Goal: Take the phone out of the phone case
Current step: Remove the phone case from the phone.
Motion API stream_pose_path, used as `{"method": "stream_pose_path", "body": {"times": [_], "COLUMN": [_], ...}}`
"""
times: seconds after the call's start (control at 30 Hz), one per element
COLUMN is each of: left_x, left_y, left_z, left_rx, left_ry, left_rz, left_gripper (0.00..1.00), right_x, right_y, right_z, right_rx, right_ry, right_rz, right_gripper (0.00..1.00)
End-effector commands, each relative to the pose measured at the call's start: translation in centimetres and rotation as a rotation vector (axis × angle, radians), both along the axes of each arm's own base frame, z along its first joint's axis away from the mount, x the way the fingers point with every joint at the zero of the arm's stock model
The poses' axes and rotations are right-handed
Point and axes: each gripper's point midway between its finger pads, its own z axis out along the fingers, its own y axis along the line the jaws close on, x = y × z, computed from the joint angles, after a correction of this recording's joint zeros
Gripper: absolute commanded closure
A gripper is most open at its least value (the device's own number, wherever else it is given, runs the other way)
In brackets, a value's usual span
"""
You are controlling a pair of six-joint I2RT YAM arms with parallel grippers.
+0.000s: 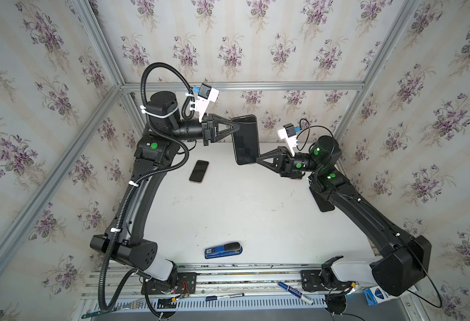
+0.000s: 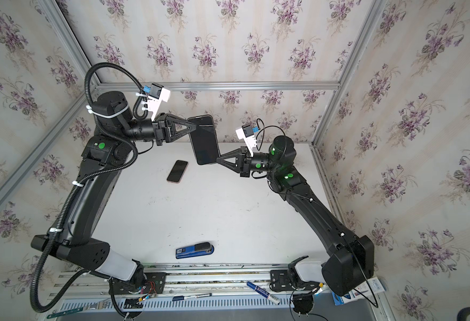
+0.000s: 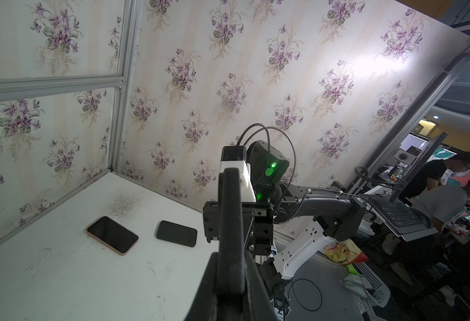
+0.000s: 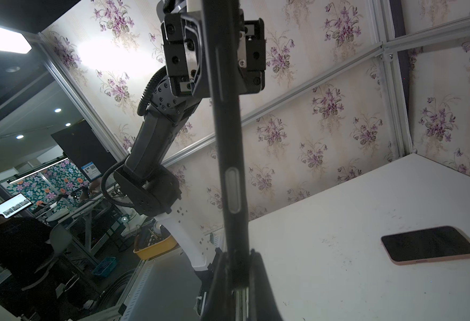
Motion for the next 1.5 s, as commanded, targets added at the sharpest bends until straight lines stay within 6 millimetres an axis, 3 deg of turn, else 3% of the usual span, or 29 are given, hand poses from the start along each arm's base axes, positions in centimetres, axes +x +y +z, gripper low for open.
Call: {"method": "stream_pose_path", "body": {"times": [0.0, 0.17, 0.37, 0.67, 0.83, 1.0, 1.47], "left_x": [-0.8, -1.1, -2.4, -2.4, -2.2, -2.2, -0.8], "left_y": [-0.1, -0.6, -2.7, -3.4, -4.1, -4.9, -5.5], "left_z": [1.2, 1.2, 0.3, -0.8, -2.0, -2.9, -2.8], "left_rx": [-0.016, -0.018, -0.013, -0.01, -0.01, -0.004, -0.012], "left_ry": [-0.087, -0.076, -0.035, 0.04, 0.103, 0.174, 0.253], "left_rz": [-0.022, -0.039, -0.109, -0.116, -0.135, -0.165, -0.15], "left_gripper": [1.0, 1.0, 1.0, 1.0, 1.0, 1.0, 1.0], "right_x": [-0.2, -0.6, -0.2, 1.0, 1.5, 1.9, 2.1], "right_y": [0.0, 0.1, 0.9, 1.1, 1.3, 1.6, 2.0], "right_z": [0.4, -0.1, -0.2, -1.0, -1.1, -1.5, -3.0], "right_rx": [0.01, 0.03, 0.003, -0.019, -0.015, -0.013, -0.04], "right_ry": [-0.041, -0.143, -0.225, -0.407, -0.45, -0.474, -0.558], "right_rz": [-0.001, 0.033, 0.122, 0.055, 0.047, 0.064, 0.058], "right_gripper": [1.0, 1.0, 1.0, 0.99, 0.89, 0.87, 0.74]}}
